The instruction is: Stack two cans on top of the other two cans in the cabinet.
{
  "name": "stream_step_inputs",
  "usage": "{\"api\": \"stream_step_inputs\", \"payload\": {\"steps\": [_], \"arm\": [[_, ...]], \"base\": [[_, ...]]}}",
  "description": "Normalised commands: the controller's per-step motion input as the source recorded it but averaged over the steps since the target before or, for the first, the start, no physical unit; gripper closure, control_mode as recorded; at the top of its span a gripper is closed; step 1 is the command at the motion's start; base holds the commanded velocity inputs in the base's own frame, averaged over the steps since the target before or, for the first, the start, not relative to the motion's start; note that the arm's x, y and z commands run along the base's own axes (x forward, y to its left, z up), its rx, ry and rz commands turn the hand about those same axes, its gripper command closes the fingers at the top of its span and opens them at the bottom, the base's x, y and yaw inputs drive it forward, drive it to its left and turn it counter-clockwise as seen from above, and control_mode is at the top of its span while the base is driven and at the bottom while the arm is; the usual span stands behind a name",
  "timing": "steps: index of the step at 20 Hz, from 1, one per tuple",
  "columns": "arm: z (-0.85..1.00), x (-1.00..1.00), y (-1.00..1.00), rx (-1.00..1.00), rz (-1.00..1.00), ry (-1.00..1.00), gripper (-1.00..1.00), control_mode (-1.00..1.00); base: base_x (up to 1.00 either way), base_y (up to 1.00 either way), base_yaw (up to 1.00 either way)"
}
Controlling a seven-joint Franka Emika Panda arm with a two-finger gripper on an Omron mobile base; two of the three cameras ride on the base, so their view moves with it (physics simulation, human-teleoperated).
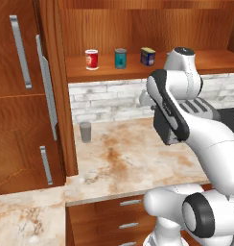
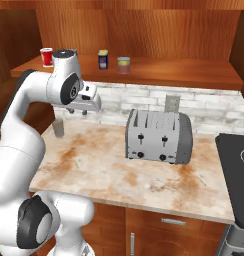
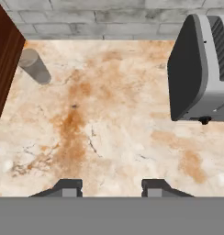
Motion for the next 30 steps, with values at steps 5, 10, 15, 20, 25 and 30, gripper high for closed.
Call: {"api": "stream_step_inputs", "payload": {"steps": [5, 10, 15, 20, 25, 30], "arm": [[-0.01, -0.17, 0.00, 0.00, 0.00, -0.01, -1.00, -1.00], [0.11, -0.33, 0.03, 0.02, 0.00, -0.45, -1.00, -1.00], [0.64, -0.22, 0.11, 0.02, 0.00, -0.40, -1.00, -1.00], [0.76, -0.06, 0.25, 0.00, 0.00, -0.17, -1.00, -1.00], [0.54, -0.01, 0.24, 0.00, 0.00, -0.12, -1.00, -1.00], [0.29, 0.15, 0.16, 0.03, 0.04, -0.04, -1.00, -1.00]], "base": [[0.00, 0.00, 0.00], [0.00, 0.00, 0.00], [0.00, 0.00, 0.00], [0.00, 0.00, 0.00], [0.00, 0.00, 0.00], [0.00, 0.00, 0.00]]}}
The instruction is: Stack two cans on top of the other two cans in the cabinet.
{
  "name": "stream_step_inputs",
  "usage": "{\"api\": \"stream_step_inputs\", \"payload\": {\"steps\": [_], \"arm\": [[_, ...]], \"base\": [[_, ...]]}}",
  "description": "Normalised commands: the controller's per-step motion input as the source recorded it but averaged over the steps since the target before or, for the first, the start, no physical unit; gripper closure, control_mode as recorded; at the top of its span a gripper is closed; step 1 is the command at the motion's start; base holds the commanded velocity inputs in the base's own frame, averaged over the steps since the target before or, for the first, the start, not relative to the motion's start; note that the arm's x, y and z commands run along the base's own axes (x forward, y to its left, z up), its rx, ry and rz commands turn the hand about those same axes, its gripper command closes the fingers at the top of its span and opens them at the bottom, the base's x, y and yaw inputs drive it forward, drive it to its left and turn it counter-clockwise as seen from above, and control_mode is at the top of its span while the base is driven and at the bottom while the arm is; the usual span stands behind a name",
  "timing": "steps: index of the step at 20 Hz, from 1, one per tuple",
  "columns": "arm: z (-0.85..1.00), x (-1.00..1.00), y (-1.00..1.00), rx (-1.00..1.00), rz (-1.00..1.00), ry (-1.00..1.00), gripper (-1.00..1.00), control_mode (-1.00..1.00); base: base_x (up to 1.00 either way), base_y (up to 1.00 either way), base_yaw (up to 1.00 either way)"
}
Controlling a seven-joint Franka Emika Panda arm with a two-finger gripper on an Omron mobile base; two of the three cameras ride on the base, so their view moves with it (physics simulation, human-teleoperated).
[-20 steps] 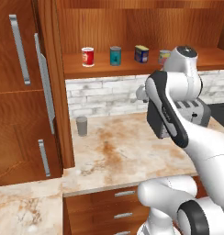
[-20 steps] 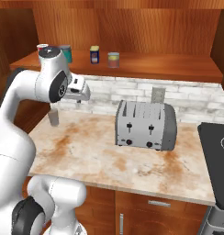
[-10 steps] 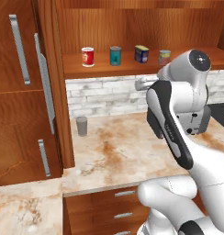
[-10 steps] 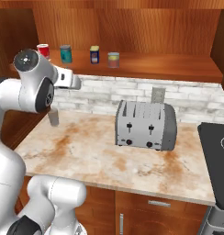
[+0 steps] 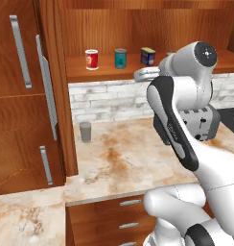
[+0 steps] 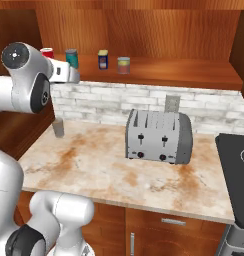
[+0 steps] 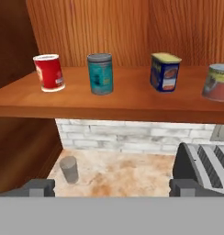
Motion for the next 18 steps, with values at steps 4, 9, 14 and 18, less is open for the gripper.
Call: {"api": "stream_step_inputs", "payload": {"steps": [4, 9, 14, 18], "arm": [[0.07, 0.31, 0.11, 0.06, 0.09, -0.10, -1.00, -1.00], [0.12, 0.30, 0.12, 0.06, 0.16, -0.14, -1.00, -1.00], [0.16, 0.31, 0.23, 0.00, 0.03, -0.08, -1.00, -1.00], [0.19, 0.24, 0.14, 0.00, 0.00, 0.00, -1.00, -1.00]], "base": [[0.00, 0.00, 0.00], [0.00, 0.00, 0.00], [0.00, 0.00, 0.00], [0.00, 0.00, 0.00]]}}
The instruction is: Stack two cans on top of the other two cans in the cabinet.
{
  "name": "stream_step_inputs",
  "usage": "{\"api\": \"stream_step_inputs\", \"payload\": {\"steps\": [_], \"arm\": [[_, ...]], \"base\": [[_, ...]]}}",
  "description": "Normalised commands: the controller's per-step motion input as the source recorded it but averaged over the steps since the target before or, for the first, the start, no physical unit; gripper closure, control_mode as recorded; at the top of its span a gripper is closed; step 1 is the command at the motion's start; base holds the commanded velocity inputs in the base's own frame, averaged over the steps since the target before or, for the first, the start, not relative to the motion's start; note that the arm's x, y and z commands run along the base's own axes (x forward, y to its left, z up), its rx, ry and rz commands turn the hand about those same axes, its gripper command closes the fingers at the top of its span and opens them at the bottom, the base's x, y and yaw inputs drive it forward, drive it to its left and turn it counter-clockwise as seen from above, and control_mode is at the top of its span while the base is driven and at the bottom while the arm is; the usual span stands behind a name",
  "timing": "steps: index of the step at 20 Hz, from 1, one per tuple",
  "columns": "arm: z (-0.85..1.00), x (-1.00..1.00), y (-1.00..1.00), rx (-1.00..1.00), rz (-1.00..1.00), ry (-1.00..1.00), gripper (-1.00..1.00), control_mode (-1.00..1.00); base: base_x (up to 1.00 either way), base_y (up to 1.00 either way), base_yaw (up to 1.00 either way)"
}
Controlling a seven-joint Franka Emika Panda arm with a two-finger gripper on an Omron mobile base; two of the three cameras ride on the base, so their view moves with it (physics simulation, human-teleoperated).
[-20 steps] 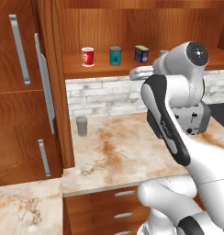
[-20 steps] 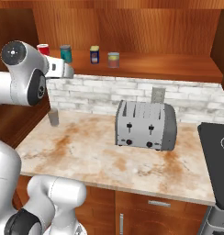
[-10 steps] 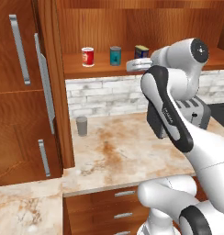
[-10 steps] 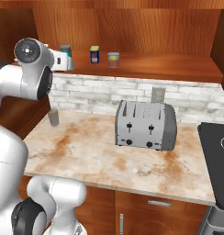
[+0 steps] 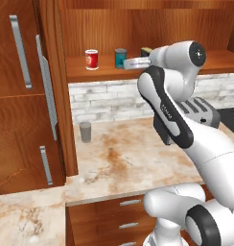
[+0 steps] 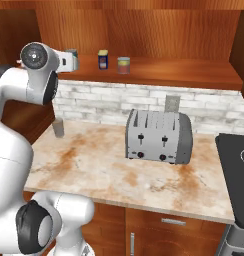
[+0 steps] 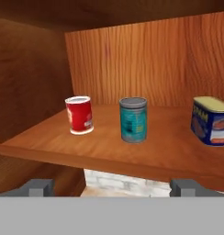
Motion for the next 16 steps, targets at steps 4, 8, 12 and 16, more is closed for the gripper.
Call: {"api": "stream_step_inputs", "payload": {"steps": [4, 8, 12, 16], "arm": [[0.07, 0.16, 0.01, 0.00, 0.00, 0.02, -1.00, -1.00], [-0.02, 0.19, 0.00, 0.00, 0.00, 0.01, -1.00, -1.00], [-0.09, 0.30, 0.00, -0.01, 0.00, 0.00, -1.00, -1.00], [-0.04, 0.34, 0.01, -0.03, 0.00, 0.00, -1.00, -1.00]], "base": [[0.00, 0.00, 0.00], [0.00, 0.00, 0.00], [0.00, 0.00, 0.00], [0.00, 0.00, 0.00]]}}
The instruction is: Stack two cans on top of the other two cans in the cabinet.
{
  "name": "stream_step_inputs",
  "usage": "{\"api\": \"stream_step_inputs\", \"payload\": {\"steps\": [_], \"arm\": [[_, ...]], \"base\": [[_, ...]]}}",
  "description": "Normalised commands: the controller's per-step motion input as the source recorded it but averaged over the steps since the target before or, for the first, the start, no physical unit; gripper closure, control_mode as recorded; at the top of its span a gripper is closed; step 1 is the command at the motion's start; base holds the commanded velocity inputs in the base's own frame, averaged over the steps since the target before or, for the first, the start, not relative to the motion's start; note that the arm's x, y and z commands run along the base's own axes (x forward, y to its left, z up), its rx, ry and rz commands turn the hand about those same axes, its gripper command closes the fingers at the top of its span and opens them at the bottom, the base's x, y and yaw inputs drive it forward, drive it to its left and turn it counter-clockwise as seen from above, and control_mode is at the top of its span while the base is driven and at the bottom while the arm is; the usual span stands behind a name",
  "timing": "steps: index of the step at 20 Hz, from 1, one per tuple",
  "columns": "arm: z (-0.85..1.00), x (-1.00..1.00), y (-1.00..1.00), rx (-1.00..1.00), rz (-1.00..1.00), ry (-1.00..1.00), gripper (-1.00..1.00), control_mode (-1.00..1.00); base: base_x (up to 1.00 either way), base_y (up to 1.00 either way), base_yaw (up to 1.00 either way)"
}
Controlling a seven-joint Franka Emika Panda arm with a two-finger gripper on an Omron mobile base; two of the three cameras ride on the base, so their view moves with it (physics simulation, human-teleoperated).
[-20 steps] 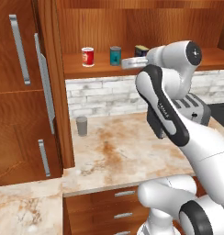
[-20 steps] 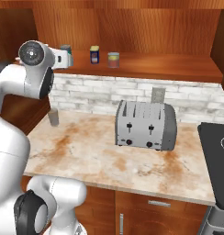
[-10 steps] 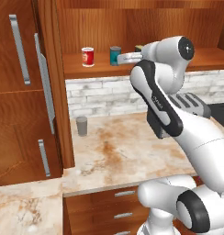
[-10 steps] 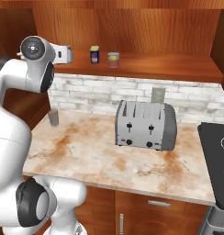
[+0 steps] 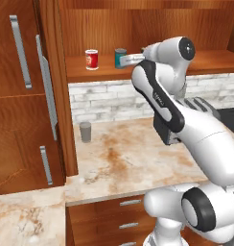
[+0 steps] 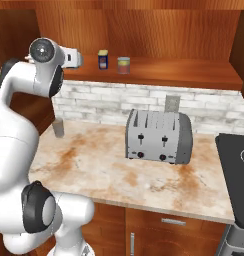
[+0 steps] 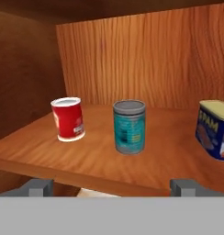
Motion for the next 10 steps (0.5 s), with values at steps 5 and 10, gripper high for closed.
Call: {"api": "stream_step_inputs", "payload": {"steps": [5, 10], "arm": [[-0.06, 0.35, 0.00, -0.03, 0.00, 0.02, -1.00, -1.00], [-0.17, 0.31, 0.00, -0.03, 0.00, 0.18, -1.00, -1.00]], "base": [[0.00, 0.00, 0.00], [0.00, 0.00, 0.00]]}}
